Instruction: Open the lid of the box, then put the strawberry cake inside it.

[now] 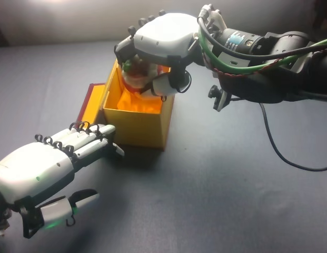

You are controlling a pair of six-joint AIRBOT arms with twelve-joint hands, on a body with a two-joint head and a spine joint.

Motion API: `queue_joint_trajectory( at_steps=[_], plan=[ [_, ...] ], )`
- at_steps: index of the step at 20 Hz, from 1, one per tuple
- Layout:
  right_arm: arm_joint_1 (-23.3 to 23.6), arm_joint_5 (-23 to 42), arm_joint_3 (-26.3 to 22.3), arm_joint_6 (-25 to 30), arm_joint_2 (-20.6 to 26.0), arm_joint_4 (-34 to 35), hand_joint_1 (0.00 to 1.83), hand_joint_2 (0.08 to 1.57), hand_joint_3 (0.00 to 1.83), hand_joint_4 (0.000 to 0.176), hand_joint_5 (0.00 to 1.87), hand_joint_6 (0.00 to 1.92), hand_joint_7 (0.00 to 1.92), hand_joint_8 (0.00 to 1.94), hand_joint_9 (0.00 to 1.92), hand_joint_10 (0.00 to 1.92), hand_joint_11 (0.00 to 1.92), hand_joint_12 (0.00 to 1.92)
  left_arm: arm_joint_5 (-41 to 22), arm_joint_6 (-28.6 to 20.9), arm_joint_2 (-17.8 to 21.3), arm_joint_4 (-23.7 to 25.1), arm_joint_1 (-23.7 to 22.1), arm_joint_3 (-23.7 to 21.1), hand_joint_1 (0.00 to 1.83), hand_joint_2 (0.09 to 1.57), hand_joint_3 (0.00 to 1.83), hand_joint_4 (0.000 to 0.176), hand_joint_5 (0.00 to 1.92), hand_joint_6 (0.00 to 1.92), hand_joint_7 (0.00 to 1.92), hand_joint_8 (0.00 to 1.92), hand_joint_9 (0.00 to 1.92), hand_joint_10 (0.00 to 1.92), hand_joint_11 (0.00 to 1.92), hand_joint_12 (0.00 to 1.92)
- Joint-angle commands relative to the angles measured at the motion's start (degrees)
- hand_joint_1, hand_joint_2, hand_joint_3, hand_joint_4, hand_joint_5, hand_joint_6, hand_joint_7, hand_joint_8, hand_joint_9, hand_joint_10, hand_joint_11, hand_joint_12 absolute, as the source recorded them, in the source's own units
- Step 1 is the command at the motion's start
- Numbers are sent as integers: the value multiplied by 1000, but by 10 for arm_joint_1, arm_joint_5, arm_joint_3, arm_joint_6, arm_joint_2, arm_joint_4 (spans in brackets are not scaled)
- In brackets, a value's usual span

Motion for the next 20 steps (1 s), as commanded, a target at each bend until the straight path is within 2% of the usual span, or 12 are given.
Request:
queue_joint_trajectory(
  at_steps=[1,2,3,4,5,6,8,12,15,16,17,20],
  plan=[
    [9,63,2,0,0,5,1337,1216,0,0,624,1352,784,1238,851,1415,614,1169,-68,-2,-1,0,-3,1,777,1430,0,77,0,742,0,0,4,2,0,552],
    [9,63,2,0,0,5,1181,1268,4,0,578,1490,785,1344,735,842,530,1180,-68,-2,-1,0,-3,1,789,1429,0,84,0,708,0,0,3,1,0,551],
    [9,63,1,0,0,5,1116,1212,0,0,452,618,539,549,594,400,325,1198,-68,-2,-1,0,-3,1,744,1437,1,69,0,670,0,0,0,0,0,476],
    [9,63,1,0,0,4,1084,1179,0,0,375,196,398,172,453,153,128,1228,-69,-2,-1,0,-3,1,735,1443,2,47,0,647,0,0,0,0,0,450],
    [9,63,0,0,0,4,1063,1162,0,0,336,54,321,45,380,57,40,1251,-70,-2,-1,0,-3,1,770,1440,1,44,0,652,0,0,0,0,0,310],
    [9,63,-2,0,0,1,939,1158,0,0,244,10,220,8,262,14,7,1133,-72,-2,0,0,-3,0,777,1432,0,69,0,647,0,0,3,1,0,357],
    [9,63,-5,0,0,-2,754,1183,3,5,127,2,131,1,127,2,0,803,-74,-2,0,0,-3,-1,759,1434,1,63,0,636,0,0,0,0,0,387],
    [12,63,-17,0,0,-15,760,1180,0,6,106,5,71,0,69,7,0,505,-77,-3,0,0,-2,-3,778,1424,0,96,0,665,0,0,5,2,0,365],
    [16,63,-28,0,1,-26,842,1179,2,0,120,1,0,0,66,12,0,884,-82,-3,1,-5,0,-5,767,1423,0,46,0,758,26,5,20,8,0,294],
    [17,63,-35,0,8,-32,789,1209,5,0,82,1,0,0,55,4,0,802,-84,-3,3,-5,1,-7,763,1423,0,44,0,745,28,5,27,11,0,301],
    [20,63,-48,0,23,-40,624,1263,6,51,16,0,0,0,24,3,0,1026,-86,-2,6,-5,1,-9,743,1420,0,39,0,772,38,6,36,13,0,309],
    [27,66,-84,0,65,-61,589,1325,4,12,20,1,1,0,12,1,0,703,-92,-2,13,-6,1,-16,715,1426,1,41,0,767,48,1,26,6,0,231]
  ],
)
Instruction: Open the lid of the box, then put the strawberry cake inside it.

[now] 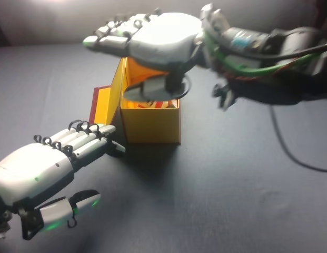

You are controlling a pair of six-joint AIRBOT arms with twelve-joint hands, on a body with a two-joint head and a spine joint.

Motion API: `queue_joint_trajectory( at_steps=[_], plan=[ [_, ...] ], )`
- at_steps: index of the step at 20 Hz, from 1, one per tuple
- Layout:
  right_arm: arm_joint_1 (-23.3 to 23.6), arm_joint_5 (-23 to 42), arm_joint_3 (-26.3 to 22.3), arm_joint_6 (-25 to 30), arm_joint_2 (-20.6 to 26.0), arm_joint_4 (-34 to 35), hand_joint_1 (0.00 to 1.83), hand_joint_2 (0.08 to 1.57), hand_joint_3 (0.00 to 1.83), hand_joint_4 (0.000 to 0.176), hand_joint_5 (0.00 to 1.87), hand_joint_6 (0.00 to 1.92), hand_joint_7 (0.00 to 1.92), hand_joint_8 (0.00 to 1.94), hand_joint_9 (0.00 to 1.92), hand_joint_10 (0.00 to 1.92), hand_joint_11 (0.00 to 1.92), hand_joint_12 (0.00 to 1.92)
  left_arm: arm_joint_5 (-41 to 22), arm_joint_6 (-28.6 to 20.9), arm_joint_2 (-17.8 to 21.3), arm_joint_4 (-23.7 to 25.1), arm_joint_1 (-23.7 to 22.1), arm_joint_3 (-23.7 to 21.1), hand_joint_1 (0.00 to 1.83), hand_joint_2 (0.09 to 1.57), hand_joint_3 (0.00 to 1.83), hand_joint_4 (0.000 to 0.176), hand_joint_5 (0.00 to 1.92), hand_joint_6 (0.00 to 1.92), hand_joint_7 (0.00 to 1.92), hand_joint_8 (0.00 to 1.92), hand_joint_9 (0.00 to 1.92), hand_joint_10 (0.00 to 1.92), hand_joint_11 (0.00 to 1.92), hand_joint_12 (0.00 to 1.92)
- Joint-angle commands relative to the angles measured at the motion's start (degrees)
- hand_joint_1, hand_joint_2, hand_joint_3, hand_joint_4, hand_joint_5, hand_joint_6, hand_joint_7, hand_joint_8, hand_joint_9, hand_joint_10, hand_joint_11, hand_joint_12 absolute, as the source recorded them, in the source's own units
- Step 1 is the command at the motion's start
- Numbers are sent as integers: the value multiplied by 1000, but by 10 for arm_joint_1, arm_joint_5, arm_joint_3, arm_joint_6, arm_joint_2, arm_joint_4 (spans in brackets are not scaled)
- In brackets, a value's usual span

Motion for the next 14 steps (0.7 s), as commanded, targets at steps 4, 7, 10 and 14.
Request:
queue_joint_trajectory(
  at_steps=[4,7,10,14],
  plan=[
    [11,93,-44,0,66,-4,449,1269,0,12,0,0,0,0,70,14,0,1056,-95,3,19,-3,3,-13,667,1431,3,47,0,684,58,1,35,7,0,398],
    [11,131,-86,0,116,-9,402,1266,0,7,20,3,127,8,30,757,0,1838,-114,6,32,-9,14,-25,680,1432,0,84,17,450,34,4,55,9,0,536],
    [11,161,-125,0,164,-18,346,1301,6,15,10,3,55,4,0,677,0,1794,-133,11,43,-15,23,-34,658,1427,0,90,58,111,1,0,11,2,0,318],
    [-19,213,-174,1,246,-16,184,1346,3,35,0,0,0,0,0,279,0,1482,-167,25,61,-29,38,-49,572,1434,1,78,0,1,0,0,0,0,0,37]
  ],
)
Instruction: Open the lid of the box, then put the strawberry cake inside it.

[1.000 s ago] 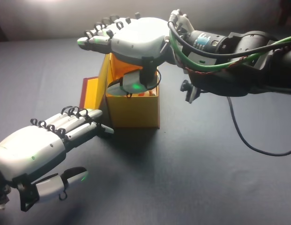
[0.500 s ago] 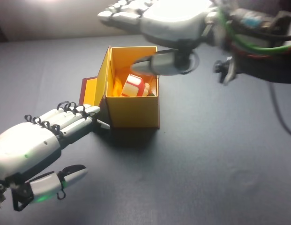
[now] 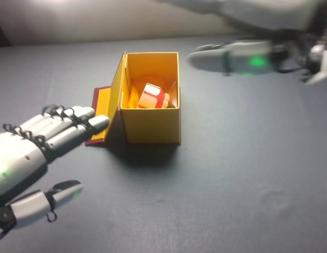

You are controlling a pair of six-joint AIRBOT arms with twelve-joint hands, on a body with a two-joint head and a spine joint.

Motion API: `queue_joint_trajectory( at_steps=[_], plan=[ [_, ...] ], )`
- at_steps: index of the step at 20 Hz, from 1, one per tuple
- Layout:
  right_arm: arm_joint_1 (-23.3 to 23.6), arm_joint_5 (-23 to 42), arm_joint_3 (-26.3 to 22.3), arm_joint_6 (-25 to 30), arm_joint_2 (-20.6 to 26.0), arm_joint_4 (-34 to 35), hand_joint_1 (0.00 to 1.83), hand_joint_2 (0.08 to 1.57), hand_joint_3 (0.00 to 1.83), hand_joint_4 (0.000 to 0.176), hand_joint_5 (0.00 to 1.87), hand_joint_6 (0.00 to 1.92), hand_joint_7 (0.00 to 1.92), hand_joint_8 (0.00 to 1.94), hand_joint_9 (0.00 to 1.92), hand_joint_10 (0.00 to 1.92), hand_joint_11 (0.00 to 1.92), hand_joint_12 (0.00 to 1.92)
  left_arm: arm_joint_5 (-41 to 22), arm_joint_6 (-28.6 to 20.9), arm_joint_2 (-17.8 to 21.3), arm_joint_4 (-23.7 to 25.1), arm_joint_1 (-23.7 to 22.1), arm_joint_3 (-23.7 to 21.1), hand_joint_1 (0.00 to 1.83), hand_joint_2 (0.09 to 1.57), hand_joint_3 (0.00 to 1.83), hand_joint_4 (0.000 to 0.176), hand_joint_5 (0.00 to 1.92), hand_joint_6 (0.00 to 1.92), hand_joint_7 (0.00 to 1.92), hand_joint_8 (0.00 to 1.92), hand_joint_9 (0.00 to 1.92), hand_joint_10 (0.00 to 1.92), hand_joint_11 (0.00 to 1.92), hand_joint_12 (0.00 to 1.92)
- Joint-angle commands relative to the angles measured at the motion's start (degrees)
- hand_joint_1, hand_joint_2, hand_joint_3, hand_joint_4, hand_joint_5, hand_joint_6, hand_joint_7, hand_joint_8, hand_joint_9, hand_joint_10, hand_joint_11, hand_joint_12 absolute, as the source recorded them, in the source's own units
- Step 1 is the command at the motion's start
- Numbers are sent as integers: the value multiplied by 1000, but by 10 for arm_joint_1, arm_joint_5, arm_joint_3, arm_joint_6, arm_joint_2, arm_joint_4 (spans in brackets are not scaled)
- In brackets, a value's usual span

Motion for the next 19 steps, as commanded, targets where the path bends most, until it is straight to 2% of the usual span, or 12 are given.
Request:
queue_joint_trajectory(
  at_steps=[1,2,3,5,6,8,9,10,11,14,18,19],
  plan=[
    [-9,74,-9,0,13,17,309,1355,3,0,0,0,0,0,0,55,0,1215,-91,3,6,-5,2,-3,520,1436,2,91,0,0,0,0,0,0,0,7],
    [-21,83,-15,0,24,23,336,1322,14,32,0,0,0,0,0,10,0,242,-99,5,8,-10,6,-3,436,1431,1,81,0,0,0,0,0,0,0,1],
    [-47,100,-26,-3,43,39,263,1285,2,45,0,0,0,0,0,1,0,48,-115,10,12,-20,12,-5,384,1420,0,88,0,0,0,0,0,0,0,0],
    [-80,127,-44,-13,72,65,153,1209,0,84,0,0,0,0,0,0,0,1,-143,17,21,-34,20,-10,296,1416,0,81,0,0,0,0,0,0,0,0],
    [-105,147,-56,-23,87,83,155,1228,0,84,0,0,0,0,0,0,0,0,-160,24,27,-44,27,-14,243,1410,0,87,0,0,0,0,0,0,0,0],
    [-136,174,-71,-36,106,107,204,1331,19,15,0,0,0,0,0,0,0,0,-178,27,31,-52,31,-14,273,1429,6,53,0,0,0,0,0,0,0,0],
    [-160,192,-82,-43,121,124,253,1354,19,5,0,0,0,0,0,0,0,0,-186,29,32,-57,31,-13,291,1431,5,46,0,0,0,0,0,0,0,0],
    [-183,215,-92,-46,135,139,233,1337,7,27,0,0,0,0,0,0,0,0,-191,31,32,-60,31,-12,277,1429,3,44,0,0,0,0,0,0,0,0],
    [-205,233,-100,-50,147,153,276,1355,10,7,0,0,0,0,0,0,0,0,-197,32,33,-63,31,-12,260,1415,0,57,0,0,0,0,0,0,0,0],
    [-282,320,-128,-68,184,215,375,1427,20,0,0,0,0,0,0,0,0,0,-211,34,36,-71,31,-12,224,1404,0,64,0,0,0,0,0,0,0,0],
    [-373,437,-155,-85,197,289,209,1347,0,39,0,0,0,0,0,0,0,0,-244,42,41,-88,34,-13,240,1408,0,33,0,0,0,0,0,0,0,0],
    [-394,468,-160,-85,199,305,212,1324,0,60,0,0,0,0,0,0,0,0,-251,44,43,-91,35,-14,226,1410,1,41,0,0,0,0,0,0,0,0]
  ],
)
